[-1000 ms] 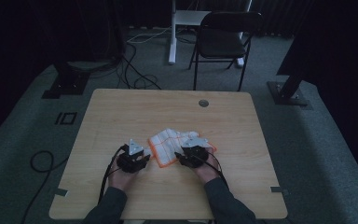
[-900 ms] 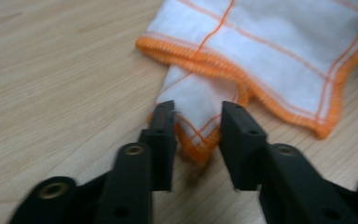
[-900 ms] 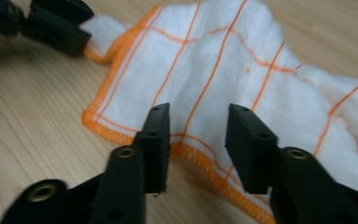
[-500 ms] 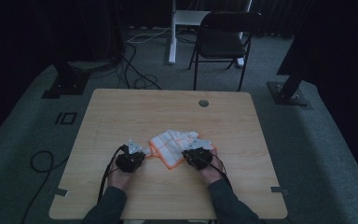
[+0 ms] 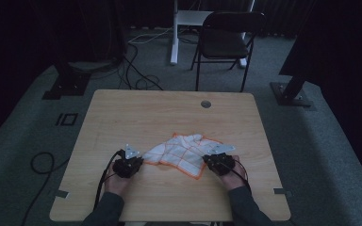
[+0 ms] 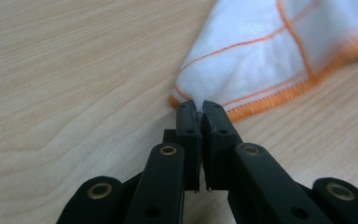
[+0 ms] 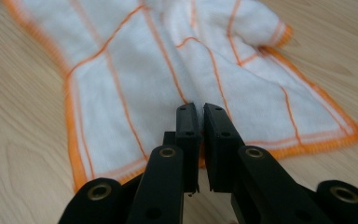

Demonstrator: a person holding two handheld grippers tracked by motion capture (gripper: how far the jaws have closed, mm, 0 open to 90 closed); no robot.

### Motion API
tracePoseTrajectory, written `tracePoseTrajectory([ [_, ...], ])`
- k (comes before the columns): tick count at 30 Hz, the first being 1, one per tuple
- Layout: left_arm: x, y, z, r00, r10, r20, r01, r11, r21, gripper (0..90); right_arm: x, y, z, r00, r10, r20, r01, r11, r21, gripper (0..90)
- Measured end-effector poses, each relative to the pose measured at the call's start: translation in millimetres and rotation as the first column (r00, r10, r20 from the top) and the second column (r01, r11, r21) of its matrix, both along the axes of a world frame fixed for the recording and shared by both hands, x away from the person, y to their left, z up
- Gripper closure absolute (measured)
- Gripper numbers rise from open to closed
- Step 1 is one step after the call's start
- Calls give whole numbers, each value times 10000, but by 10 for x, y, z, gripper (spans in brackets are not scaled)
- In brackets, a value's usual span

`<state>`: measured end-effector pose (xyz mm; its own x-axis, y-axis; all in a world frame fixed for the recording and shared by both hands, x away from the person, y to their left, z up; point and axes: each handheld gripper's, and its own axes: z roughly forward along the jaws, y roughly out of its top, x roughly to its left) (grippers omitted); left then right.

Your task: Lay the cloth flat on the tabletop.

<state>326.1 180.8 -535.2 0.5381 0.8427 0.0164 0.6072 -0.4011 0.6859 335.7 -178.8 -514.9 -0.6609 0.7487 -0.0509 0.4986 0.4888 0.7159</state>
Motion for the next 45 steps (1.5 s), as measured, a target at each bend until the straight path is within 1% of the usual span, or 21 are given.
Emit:
tracePoseTrajectory([
  [5,-74,5,3,9997,-216,-121,215,9997,-111,870,-74,-195,0,9997,-220,-56,220,9997,69,851],
  [8,-106,-28,9,9991,-391,-188,389,9991,-146,864,-115,-257,-10,9997,-230,-99,231,9997,36,851],
  [9,-117,-40,14,9990,-424,-130,422,9990,-115,843,-125,-266,-14,9997,-229,-105,229,9997,7,846],
  [10,-122,-48,25,9992,-400,-55,400,9992,-75,815,-133,-272,-16,9997,-205,-124,205,9998,-2,830],
  [12,-118,-43,68,9991,-414,69,415,9988,-242,782,-138,-286,-8,9998,-177,-127,178,9998,30,759],
  [14,-100,-32,125,9991,-357,230,366,9987,-367,760,-141,-300,23,9997,-239,-13,240,9995,206,704],
  [17,-66,-36,176,9987,-333,373,351,9982,-484,758,-148,-298,63,9996,-259,141,254,9991,340,684],
  [18,-19,-53,217,9983,-364,453,385,9982,-468,757,-160,-261,96,9995,-200,262,189,9990,396,674],
  [19,-19,-53,217,9983,-364,453,385,9982,-468,756,-160,-261,96,9995,-200,262,189,9990,396,674],
  [20,35,-85,247,9977,-384,552,412,9978,-510,755,-168,-216,110,9994,-82,346,68,9991,425,670],
  [21,35,-85,247,9977,-384,552,412,9978,-510,755,-168,-216,110,9994,-82,346,68,9991,425,670],
  [22,92,-127,273,9968,-461,653,499,9971,-572,755,-169,-168,111,9993,19,385,-35,9991,417,667],
  [23,92,-127,273,9968,-461,653,499,9971,-572,754,-169,-168,111,9993,19,385,-35,9991,417,667],
  [24,150,-171,297,9961,-545,694,590,9962,-635,752,-164,-127,103,9993,82,376,-99,9990,442,664],
  [27,205,-218,320,9948,-659,783,709,9955,-633,751,-164,-89,97,9992,131,375,-148,9989,453,664],
  [31,359,-319,365,9936,-757,842,823,9936,-772,753,-161,-26,74,9990,243,384,-261,9986,469,665],
  [34,473,-389,358,9934,-844,780,913,9918,-893,757,-157,-5,49,9992,245,325,-259,9986,457,667],
  [36,551,-441,342,9937,-965,569,1017,9901,-969,756,-161,3,35,9993,176,343,-188,9991,373,670],
  [40,671,-571,315,9908,-1250,527,1287,9889,-737,754,-172,0,1,9994,68,334,-83,9989,461,672],
  [43,753,-654,311,9887,-1409,511,1442,9872,-682,754,-166,-1,-25,9996,-7,298,-6,9990,457,676],
  [45,818,-701,299,9885,-1444,454,1476,9861,-762,775,-164,4,-33,9995,-52,310,38,9990,446,676],
])
